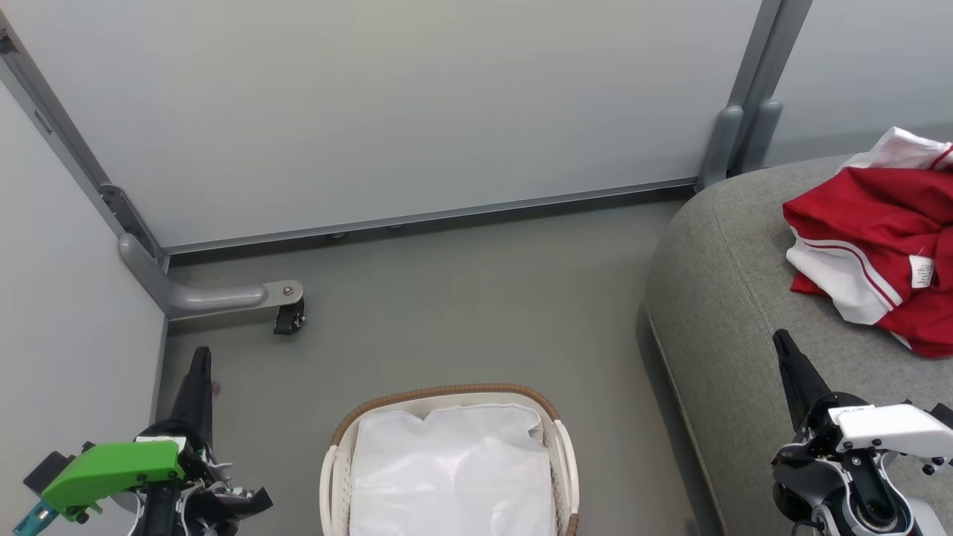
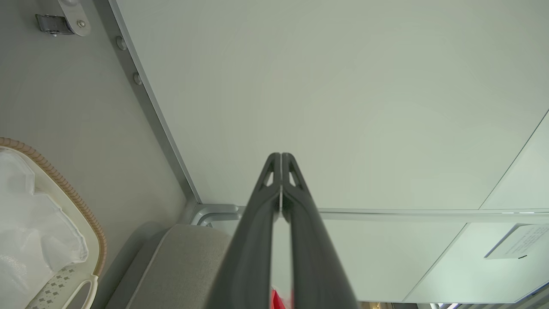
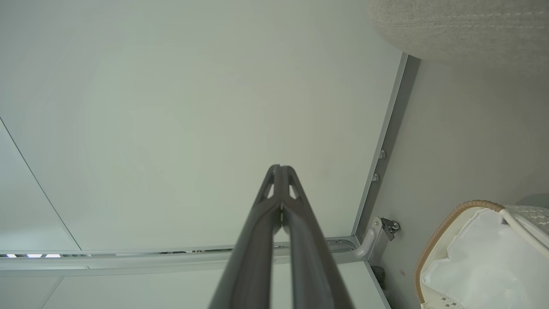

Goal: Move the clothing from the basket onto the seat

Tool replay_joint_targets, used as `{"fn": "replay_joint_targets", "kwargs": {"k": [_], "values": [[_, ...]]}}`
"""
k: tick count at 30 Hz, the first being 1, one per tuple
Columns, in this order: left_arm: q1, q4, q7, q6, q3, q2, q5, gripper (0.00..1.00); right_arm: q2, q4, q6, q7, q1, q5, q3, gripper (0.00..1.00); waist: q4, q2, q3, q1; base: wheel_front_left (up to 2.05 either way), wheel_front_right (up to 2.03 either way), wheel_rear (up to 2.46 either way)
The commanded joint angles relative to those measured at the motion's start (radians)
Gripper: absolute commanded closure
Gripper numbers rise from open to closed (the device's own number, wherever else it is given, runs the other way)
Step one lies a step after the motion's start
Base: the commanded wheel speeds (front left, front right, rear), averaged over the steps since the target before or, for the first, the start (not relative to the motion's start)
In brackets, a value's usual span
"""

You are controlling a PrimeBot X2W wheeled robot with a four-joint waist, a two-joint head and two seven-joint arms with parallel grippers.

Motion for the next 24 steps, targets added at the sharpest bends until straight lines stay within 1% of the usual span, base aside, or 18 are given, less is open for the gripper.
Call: {"fn": "replay_joint_targets", "kwargs": {"k": [1, 24], "values": [[-0.011, -0.001, 0.003, -0.006, 0.002, 0.007, -0.003, 1.00, -0.006, -0.003, 0.000, 0.003, 0.011, 0.003, -0.002, 1.00, 0.000, 0.0000, 0.000, 0.0000, 0.00, 0.00, 0.00], [-0.010, -0.001, 0.003, -0.006, 0.002, 0.007, -0.003, 1.00, -0.006, -0.003, 0.000, 0.003, 0.011, 0.003, -0.002, 1.00, 0.000, 0.0000, 0.000, 0.0000, 0.00, 0.00, 0.00]]}}
